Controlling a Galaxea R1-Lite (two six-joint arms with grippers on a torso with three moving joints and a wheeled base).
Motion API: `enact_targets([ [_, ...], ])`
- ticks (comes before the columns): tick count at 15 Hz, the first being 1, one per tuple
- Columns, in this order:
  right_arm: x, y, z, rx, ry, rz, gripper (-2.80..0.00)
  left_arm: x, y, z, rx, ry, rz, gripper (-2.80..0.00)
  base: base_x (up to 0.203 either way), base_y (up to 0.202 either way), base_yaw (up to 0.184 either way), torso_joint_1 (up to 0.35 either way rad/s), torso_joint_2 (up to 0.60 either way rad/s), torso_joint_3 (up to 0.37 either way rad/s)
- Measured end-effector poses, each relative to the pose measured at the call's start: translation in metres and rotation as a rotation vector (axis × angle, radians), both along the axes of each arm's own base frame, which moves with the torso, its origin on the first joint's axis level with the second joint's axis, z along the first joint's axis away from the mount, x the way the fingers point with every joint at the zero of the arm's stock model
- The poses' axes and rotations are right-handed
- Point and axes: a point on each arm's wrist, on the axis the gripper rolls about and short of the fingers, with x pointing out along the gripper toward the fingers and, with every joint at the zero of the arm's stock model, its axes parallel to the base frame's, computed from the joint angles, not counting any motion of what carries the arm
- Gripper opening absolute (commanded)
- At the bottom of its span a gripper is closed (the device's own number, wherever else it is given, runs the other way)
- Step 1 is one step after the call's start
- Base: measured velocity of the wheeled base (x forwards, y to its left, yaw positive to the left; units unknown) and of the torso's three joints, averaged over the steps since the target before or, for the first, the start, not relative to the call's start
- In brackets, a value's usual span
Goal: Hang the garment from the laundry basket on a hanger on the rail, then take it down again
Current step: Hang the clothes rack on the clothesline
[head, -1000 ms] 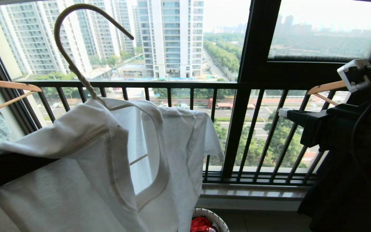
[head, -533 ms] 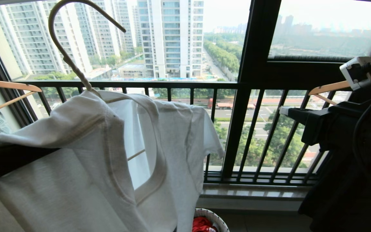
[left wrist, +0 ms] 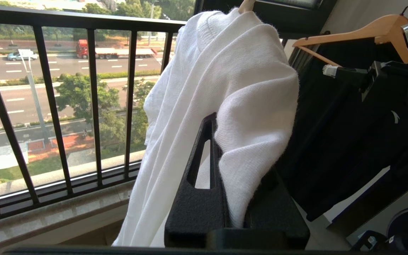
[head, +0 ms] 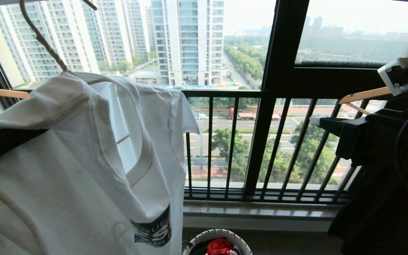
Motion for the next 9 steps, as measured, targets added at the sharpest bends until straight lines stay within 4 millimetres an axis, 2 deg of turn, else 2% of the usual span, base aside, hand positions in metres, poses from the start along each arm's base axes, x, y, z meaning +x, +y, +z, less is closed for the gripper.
enact_targets([
  [4, -0.002, -0.001, 0.001, 0.001, -0.004, 0.001, -2.8, 0.001, 0.003, 0.013, -0.003, -0.045, 0.122, -2.8, 0.0, 0.0, 0.0, 0.0, 0.0, 0.0],
  [9, -0.002, -0.001, 0.001, 0.002, -0.007, 0.0, -2.8, 0.015, 0.001, 0.027, 0.028, -0.073, 0.174, -2.8, 0.0, 0.0, 0.0, 0.0, 0.0, 0.0],
])
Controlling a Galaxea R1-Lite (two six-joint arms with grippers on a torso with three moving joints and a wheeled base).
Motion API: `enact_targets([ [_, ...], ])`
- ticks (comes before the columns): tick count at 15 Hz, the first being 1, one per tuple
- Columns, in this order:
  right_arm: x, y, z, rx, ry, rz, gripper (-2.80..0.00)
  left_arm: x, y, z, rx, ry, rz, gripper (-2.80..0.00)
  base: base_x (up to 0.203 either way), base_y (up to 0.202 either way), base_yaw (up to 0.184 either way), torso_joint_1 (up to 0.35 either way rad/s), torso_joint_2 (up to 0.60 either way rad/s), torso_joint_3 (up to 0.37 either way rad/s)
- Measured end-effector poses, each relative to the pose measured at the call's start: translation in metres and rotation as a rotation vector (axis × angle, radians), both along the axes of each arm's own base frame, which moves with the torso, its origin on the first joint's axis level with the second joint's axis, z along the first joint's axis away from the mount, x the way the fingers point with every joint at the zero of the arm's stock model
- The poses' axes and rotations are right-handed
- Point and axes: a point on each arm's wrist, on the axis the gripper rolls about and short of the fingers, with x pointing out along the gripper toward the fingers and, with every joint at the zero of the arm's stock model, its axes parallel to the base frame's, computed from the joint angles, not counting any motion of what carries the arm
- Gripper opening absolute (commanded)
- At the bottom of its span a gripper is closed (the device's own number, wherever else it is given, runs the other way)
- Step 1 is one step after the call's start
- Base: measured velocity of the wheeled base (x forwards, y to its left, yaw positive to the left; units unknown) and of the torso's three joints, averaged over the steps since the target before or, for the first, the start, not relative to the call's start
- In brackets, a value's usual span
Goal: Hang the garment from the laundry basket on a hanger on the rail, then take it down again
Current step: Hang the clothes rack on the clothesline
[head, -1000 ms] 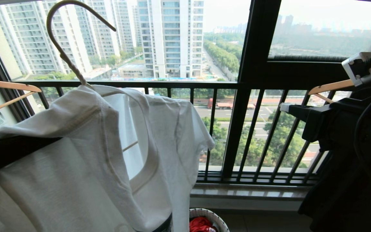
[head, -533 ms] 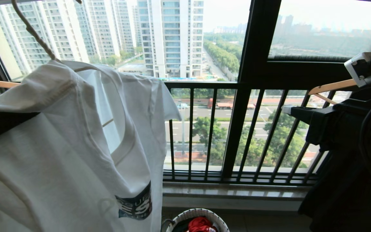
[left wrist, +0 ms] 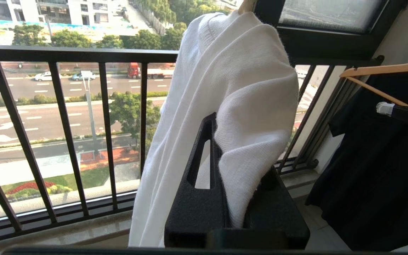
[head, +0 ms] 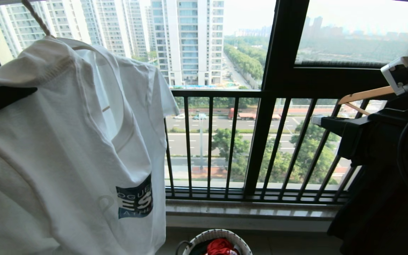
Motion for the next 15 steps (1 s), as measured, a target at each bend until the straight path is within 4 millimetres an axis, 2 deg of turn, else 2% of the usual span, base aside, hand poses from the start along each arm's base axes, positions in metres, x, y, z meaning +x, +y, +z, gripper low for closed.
enact_targets([
  [5, 0.0, 0.0, 0.0, 0.0, -0.001, 0.001, -2.8, 0.012, -0.001, 0.009, 0.03, -0.04, 0.068, -2.8, 0.0, 0.0, 0.0, 0.0, 0.0, 0.0],
  [15, 0.0, 0.0, 0.0, 0.0, 0.0, 0.0, -2.8, 0.025, -0.003, 0.005, 0.046, -0.009, 0.096, -2.8, 0.0, 0.0, 0.0, 0.0, 0.0, 0.0],
])
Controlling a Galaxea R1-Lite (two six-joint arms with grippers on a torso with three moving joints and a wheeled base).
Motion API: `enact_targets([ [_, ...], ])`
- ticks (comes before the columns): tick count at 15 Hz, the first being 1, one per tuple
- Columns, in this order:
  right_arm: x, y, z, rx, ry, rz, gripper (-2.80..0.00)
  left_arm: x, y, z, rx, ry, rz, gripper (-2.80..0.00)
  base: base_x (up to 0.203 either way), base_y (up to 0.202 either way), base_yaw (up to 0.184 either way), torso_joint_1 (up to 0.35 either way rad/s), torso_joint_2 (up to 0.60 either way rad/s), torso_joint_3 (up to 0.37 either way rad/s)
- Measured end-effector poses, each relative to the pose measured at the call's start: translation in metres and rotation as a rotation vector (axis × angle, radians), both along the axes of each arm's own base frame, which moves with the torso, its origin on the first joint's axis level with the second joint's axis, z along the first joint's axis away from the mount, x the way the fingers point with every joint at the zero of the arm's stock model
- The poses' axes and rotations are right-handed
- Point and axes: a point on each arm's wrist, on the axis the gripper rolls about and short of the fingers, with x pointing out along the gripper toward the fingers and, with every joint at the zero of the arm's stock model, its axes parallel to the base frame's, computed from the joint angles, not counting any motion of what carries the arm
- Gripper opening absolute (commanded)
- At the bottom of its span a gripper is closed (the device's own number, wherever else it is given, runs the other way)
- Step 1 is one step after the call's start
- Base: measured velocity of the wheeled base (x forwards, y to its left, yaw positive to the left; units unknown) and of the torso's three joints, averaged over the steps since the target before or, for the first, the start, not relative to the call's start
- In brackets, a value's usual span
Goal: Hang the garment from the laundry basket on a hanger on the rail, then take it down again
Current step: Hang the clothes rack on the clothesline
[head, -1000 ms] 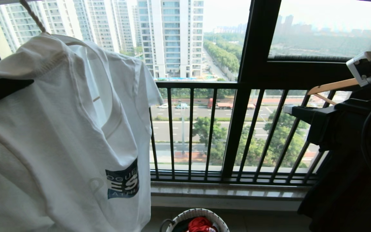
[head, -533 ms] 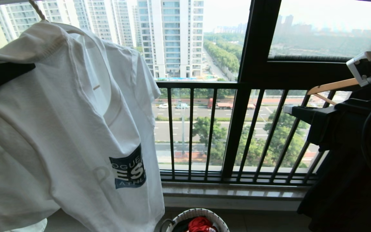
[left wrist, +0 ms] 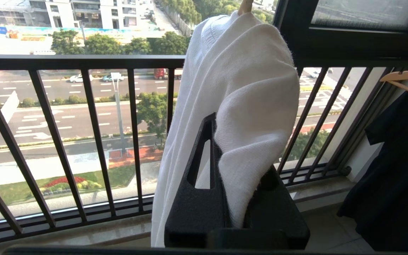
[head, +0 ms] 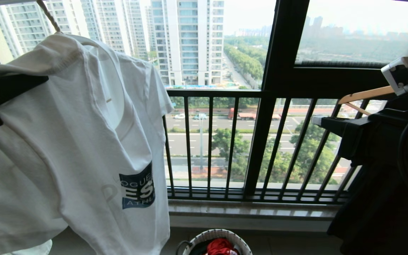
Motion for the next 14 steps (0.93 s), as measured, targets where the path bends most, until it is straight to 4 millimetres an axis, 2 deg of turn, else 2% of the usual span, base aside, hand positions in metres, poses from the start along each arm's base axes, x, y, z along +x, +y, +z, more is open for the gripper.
enact_targets([
  [5, -0.001, 0.0, 0.0, 0.0, -0.001, -0.001, -2.8, 0.008, -0.001, 0.004, -0.008, -0.04, 0.007, -2.8, 0.0, 0.0, 0.0, 0.0, 0.0, 0.0],
  [14, -0.001, 0.0, -0.001, -0.002, 0.003, 0.001, -2.8, 0.029, -0.002, -0.004, 0.02, 0.011, 0.031, -2.8, 0.0, 0.0, 0.0, 0.0, 0.0, 0.0],
])
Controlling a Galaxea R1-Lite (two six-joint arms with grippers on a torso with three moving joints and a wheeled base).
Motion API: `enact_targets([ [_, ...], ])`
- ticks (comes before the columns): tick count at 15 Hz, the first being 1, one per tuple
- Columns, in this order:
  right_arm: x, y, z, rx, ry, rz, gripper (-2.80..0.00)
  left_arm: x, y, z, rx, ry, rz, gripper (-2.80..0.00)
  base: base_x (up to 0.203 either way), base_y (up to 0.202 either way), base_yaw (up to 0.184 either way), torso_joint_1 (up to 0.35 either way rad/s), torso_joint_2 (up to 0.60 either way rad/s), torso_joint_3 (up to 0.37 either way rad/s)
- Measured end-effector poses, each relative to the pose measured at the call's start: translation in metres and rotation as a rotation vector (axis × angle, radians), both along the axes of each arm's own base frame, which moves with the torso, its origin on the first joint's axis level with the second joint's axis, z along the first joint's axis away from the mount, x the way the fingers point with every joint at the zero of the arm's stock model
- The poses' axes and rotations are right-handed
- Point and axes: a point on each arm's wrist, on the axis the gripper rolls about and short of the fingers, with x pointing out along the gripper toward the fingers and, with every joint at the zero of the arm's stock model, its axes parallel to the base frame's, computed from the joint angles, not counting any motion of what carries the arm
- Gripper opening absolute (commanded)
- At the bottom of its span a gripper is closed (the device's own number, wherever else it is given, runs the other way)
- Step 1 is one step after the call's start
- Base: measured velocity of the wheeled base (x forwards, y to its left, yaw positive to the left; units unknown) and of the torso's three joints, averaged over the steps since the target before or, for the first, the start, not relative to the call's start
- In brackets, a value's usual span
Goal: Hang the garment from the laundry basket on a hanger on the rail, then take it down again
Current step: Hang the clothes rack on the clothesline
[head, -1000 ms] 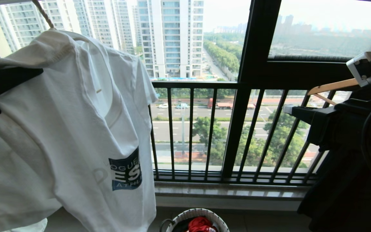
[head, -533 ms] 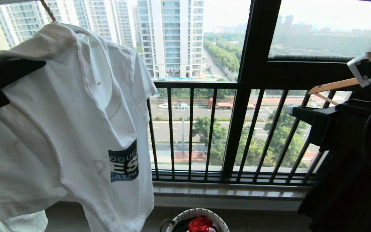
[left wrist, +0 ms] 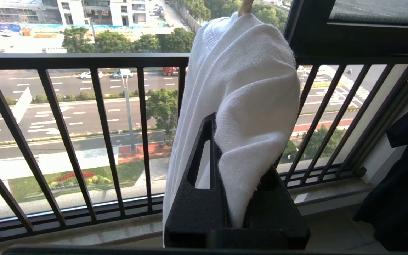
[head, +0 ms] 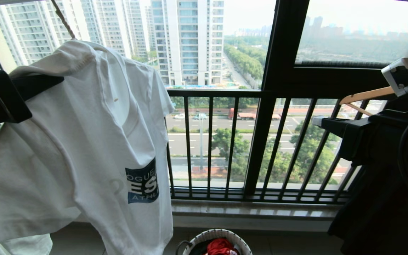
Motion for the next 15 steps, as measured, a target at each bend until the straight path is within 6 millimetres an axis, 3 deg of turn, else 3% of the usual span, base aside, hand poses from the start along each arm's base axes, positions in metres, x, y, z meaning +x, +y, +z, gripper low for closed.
enact_targets([
  [7, 0.0, 0.0, -0.001, -0.002, 0.004, 0.0, -2.8, 0.019, -0.003, -0.007, 0.019, 0.031, 0.003, -2.8, 0.0, 0.0, 0.0, 0.0, 0.0, 0.0],
  [8, 0.0, 0.0, -0.001, -0.002, 0.005, 0.0, -2.8, 0.02, -0.003, -0.008, 0.02, 0.035, 0.003, 0.0, 0.0, 0.0, 0.0, 0.0, 0.0, 0.0],
  [15, 0.001, 0.0, -0.001, -0.002, 0.005, 0.002, -2.8, 0.019, -0.003, -0.007, 0.019, 0.035, 0.003, 0.0, 0.0, 0.0, 0.0, 0.0, 0.0, 0.0],
])
